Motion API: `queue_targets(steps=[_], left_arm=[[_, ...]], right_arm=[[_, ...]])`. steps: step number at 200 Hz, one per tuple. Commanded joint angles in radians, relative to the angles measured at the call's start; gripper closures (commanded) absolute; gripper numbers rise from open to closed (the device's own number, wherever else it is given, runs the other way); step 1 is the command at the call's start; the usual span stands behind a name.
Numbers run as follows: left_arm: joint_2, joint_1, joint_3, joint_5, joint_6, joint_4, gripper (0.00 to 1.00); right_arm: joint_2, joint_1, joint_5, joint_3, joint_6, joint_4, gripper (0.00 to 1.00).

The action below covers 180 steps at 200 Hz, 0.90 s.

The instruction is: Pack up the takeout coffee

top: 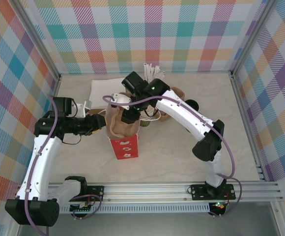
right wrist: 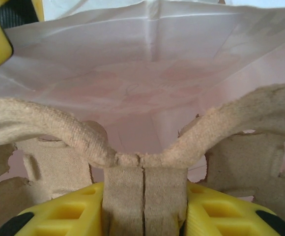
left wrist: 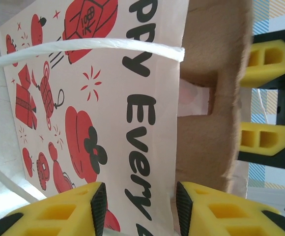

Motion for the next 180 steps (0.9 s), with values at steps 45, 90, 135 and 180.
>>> queue_targets(steps=[45, 90, 135, 180], left_arm=[[0.012, 0.013, 0.046, 0.023, 0.016, -0.001, 0.61], [0.022, 0.013, 0.045, 0.028, 0.011, 0.013, 0.58], [0.014, 0.013, 0.051, -0.002, 0.004, 0.018, 0.58], [0.019, 0.013, 0.041, -0.025, 0.01, 0.004, 0.6]], right_arm=[[0.044, 0.051, 0.083, 0.058, -0.078, -0.142, 0.62], [0.081, 0.065, 0.097, 0.093, -0.087, -0.181, 0.61], [0.123, 0.071, 0.128, 0.134, -0.096, -0.238, 0.61], [0.133, 0.073, 0.129, 0.134, -0.106, -0.244, 0.61]])
